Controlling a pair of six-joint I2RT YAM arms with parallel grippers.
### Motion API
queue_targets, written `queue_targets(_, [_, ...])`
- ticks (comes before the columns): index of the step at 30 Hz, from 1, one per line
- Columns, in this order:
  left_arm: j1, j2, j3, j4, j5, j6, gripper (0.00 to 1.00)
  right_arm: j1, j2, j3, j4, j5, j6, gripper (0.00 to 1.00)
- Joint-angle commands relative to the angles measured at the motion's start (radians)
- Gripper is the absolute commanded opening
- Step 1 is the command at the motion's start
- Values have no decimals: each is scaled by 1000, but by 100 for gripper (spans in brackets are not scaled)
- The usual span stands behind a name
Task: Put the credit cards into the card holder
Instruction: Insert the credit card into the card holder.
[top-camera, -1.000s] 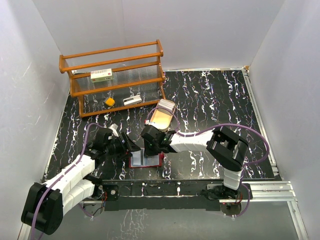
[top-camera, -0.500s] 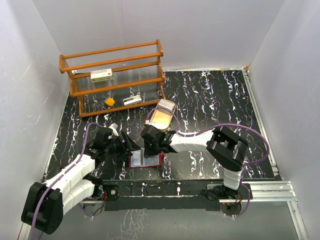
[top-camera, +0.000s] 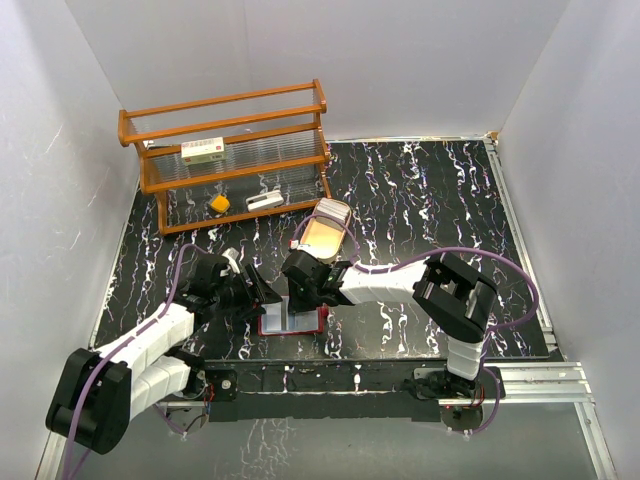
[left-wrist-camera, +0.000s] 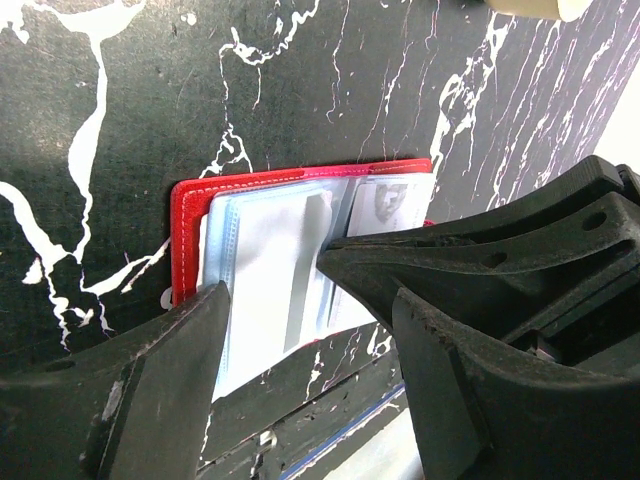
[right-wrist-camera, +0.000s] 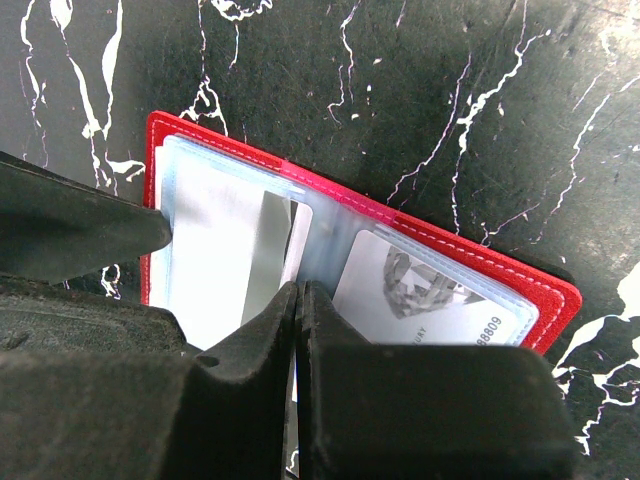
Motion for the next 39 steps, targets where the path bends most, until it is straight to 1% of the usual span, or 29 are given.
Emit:
queue_targets(1, [3,12,-3,-24,-15,35,65,12,46,-20,-13,39,-12,0])
queue_targets(22, [4,5,28,-77,-35,61,66,12,49,-12,-18,39,-13,0])
queue_targets(29, [3,14,20,-51,-19,52,66,13,46,-15,-15,40,-12,0])
queue_targets(35, [4,11,-2,18,33,21,66,13,48,-15,-13,38,-14,0])
queue_targets(39, [4,-5,-5,35,60,0,66,13,50,-15,-14,39,-17,0])
